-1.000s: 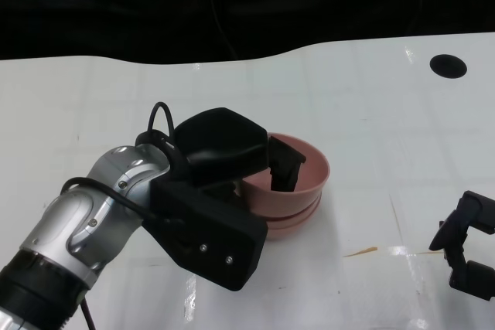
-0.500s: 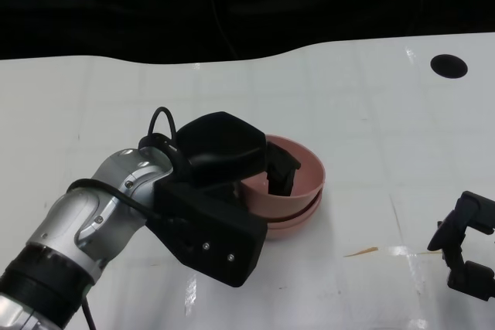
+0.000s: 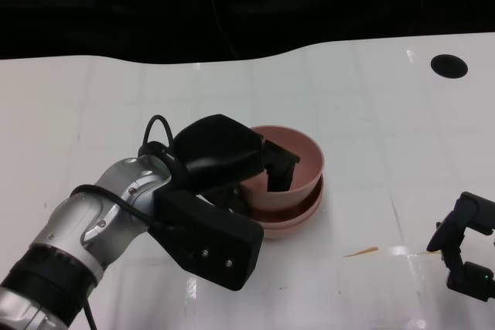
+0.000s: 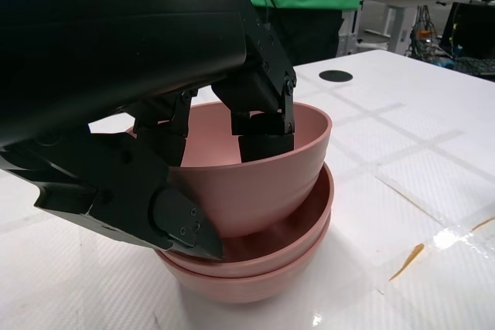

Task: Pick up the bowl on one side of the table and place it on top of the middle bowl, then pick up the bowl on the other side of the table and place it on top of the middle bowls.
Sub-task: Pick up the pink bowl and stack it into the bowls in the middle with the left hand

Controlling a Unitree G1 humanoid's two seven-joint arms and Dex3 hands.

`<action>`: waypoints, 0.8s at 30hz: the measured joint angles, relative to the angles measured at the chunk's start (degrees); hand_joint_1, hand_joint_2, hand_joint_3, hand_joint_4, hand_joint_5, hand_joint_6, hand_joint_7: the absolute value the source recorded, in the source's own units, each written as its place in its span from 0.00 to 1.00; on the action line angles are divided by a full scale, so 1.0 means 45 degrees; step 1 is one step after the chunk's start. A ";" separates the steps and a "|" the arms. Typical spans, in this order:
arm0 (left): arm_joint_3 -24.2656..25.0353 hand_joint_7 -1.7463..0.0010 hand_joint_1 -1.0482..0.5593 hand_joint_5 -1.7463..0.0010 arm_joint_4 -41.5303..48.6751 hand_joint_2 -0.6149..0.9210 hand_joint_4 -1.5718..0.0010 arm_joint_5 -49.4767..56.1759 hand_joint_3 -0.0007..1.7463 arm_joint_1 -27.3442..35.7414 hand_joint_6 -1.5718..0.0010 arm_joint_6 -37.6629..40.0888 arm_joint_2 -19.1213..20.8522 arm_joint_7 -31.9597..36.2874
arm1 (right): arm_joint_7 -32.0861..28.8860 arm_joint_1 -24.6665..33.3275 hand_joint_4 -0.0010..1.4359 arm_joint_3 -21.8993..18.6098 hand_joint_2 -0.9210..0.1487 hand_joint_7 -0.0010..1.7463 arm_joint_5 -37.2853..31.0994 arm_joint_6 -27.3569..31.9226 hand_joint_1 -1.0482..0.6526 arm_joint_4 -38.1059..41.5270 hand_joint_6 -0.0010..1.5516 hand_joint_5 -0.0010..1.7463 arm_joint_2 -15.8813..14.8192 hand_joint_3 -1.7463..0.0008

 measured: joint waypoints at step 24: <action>-0.0458 0.28 0.61 0.03 0.1324 1.00 0.57 0.0632 0.03 -0.0201 0.52 -0.0753 -0.0244 0.1904 | -0.0130 0.0005 0.58 0.0004 0.31 0.88 -0.0214 0.0000 0.56 -0.0034 0.50 0.99 0.0002 0.37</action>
